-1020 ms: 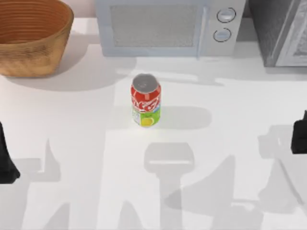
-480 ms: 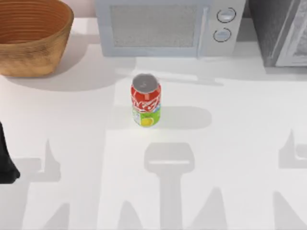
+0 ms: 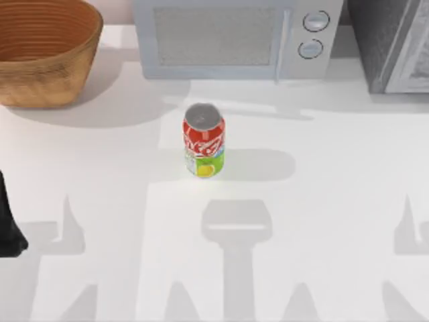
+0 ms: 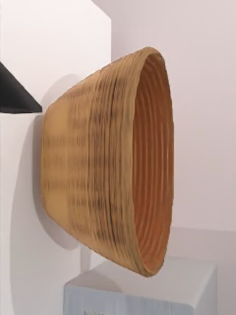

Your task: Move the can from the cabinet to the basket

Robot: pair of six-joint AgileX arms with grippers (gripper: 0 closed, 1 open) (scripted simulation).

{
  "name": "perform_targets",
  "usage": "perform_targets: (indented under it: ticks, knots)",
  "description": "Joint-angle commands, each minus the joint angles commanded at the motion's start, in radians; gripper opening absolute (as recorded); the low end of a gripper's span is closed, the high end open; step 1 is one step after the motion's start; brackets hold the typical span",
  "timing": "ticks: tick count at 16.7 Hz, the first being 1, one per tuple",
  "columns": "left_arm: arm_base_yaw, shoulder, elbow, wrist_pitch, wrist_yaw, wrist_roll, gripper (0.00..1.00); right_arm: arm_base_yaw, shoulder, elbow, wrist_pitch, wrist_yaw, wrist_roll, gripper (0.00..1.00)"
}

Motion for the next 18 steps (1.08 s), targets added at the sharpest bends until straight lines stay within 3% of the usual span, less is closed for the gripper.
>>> perform_targets:
  ticks: [6,9,13,18]
  knots:
    - [0.0,0.0,0.0,0.0,0.0,0.0,1.0,0.002,0.004,0.004,0.003,0.001,0.0,1.0]
    - [0.0,0.0,0.0,0.0,0.0,0.0,1.0,-0.053,0.069,0.027,0.066,-0.057,0.003,1.0]
    - [0.0,0.0,0.0,0.0,0.0,0.0,1.0,-0.223,0.302,0.089,0.267,-0.225,0.008,1.0]
    - [0.0,0.0,0.0,0.0,0.0,0.0,1.0,-0.517,0.752,0.189,0.611,-0.511,0.018,1.0]
